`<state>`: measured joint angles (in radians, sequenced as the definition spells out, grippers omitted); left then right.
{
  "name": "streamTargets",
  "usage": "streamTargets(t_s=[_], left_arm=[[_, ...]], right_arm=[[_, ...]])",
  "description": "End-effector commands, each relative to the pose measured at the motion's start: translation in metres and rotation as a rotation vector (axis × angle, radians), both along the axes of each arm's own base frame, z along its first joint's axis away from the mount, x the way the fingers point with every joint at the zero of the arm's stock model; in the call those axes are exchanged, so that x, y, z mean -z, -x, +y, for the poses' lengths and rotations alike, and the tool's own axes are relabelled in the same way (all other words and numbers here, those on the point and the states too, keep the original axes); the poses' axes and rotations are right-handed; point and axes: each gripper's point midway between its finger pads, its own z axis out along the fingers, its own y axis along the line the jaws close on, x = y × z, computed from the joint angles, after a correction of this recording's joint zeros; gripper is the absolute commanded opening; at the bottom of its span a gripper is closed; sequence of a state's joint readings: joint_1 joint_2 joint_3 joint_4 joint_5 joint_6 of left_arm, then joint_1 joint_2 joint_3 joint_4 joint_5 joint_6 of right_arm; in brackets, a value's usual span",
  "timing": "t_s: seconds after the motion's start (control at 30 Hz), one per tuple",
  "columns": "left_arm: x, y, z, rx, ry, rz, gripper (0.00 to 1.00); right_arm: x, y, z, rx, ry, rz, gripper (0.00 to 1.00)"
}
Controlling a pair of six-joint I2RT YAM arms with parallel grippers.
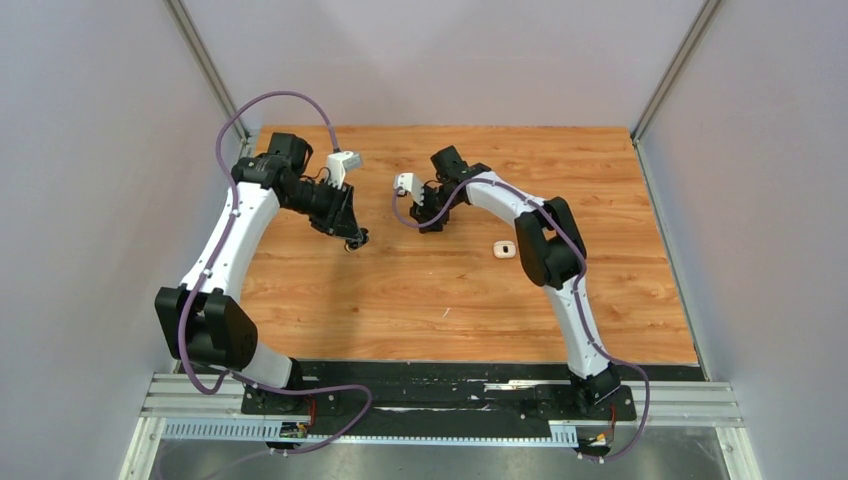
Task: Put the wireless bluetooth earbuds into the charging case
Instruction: Pick up the right earbud from the center of the board.
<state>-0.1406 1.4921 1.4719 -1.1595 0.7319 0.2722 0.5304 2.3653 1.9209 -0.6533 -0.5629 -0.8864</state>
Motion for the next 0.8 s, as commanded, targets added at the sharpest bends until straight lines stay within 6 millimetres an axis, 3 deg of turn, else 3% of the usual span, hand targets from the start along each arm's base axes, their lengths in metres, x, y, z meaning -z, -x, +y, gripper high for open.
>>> streamTargets(t_s=[0.0,0.2,0.47,0.77], left_arm=[[-0.015,0.003,-0.004,-0.003,0.042,-0.051,0.0],[-0.018,0.007,-0.002,0.003,0.033,-0.052,0.0],[-0.019,0.011,0.001,0.002,0.015,-0.057,0.0],[-0.019,0.011,0.003,-0.004,0.009,-0.062,0.0]], right_arm=[[0.001,0.003,0.008,0.06,-0.035,0.089,0.41],[-0.02,0.005,0.007,-0.02,-0.117,0.112,0.43],[-0.018,-0.024,0.008,0.019,-0.203,0.166,0.35],[-0.013,-0.005,0.007,0.047,-0.186,0.237,0.33]])
